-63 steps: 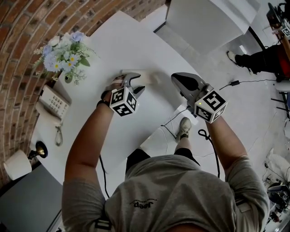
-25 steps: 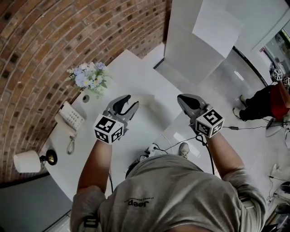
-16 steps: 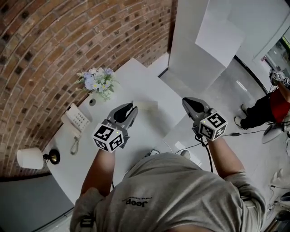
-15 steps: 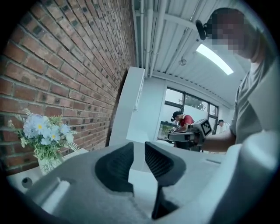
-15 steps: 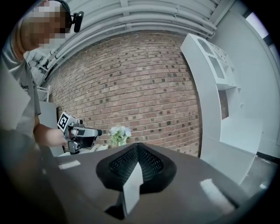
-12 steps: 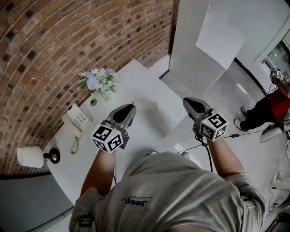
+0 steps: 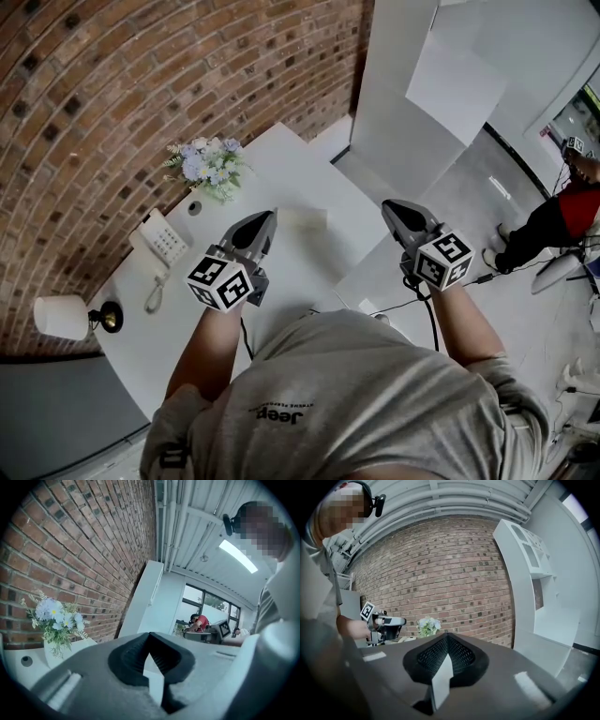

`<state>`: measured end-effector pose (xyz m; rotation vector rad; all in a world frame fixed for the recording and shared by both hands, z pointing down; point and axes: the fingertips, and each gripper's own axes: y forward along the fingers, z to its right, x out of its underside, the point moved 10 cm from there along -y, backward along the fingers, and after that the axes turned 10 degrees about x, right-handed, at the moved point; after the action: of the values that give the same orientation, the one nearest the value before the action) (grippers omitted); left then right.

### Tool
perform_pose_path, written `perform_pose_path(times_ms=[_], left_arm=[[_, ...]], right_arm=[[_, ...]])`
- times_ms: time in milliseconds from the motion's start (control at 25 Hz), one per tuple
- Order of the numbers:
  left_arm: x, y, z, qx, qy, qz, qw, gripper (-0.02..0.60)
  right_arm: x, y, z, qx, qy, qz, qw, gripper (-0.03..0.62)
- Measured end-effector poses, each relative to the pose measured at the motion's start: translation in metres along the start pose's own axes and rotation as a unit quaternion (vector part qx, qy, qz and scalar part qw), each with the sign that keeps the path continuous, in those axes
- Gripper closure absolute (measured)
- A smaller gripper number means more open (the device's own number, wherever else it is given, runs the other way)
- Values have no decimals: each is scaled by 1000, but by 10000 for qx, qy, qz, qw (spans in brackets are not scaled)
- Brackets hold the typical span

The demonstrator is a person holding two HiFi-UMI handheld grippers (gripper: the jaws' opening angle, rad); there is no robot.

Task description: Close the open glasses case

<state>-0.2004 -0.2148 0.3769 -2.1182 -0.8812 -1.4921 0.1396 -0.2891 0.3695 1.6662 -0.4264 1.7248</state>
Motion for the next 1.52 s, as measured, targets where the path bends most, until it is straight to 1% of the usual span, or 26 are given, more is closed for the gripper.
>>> perform_pose_path(times_ms=[200,760,1000,1400,1520], left_arm=[[-1,0,2,-6,39,-11,10000,584],[-1,-2,6,39,117,-2,9999,584],[-2,-3,7,40,147,-2,9999,584],[0,-6,7,-7,160,1,9999,584],[0,-6,7,-2,162,-3,9999,584]], right_arm=[[-1,-2,0,15,34,1,10000,585],[-1,-4,-4,18,-97,-28,9999,585],[0,-2,-5,-21,-172,-74,9998,585],[2,-1,-8,-138,-150,-76,9998,586],[3,0,-8,-117,-207,-103,9997,586]])
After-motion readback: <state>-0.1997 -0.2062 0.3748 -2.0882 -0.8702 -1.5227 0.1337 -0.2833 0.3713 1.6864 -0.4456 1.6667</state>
